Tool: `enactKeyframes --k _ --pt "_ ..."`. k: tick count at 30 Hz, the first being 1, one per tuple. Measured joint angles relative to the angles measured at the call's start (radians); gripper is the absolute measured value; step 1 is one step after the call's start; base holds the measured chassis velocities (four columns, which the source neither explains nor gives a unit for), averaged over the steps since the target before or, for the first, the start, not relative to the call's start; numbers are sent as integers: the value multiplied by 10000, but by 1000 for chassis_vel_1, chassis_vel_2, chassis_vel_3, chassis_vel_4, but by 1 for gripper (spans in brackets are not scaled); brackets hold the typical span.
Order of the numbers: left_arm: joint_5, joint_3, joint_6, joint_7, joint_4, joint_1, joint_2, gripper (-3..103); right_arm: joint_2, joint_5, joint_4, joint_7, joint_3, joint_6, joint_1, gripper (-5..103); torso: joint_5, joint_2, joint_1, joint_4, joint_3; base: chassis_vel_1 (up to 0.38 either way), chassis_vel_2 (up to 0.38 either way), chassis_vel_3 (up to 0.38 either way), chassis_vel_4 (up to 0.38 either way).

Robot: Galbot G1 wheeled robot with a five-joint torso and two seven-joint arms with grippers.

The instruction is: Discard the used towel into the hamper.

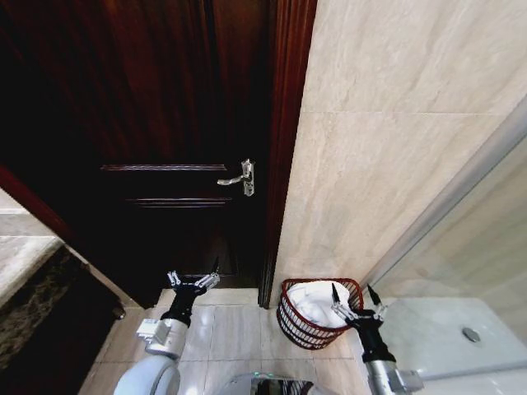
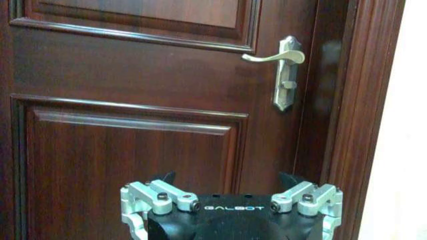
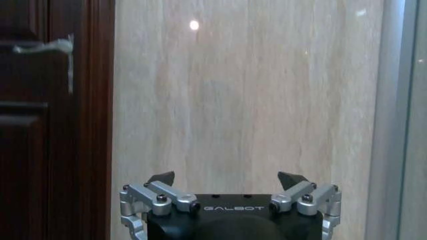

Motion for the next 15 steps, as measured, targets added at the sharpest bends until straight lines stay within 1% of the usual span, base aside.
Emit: enactKeyframes --k 9,15 --pt "0 0 0 0 0 0 0 100 -129 -1 898 -123 -23 -548 61 100 0 7 4 0 3 0 0 0 0" --pt "0 0 0 0 0 0 0 100 -135 -129 928 -120 -44 -551 110 100 0 9 4 0 5 0 0 0 0"
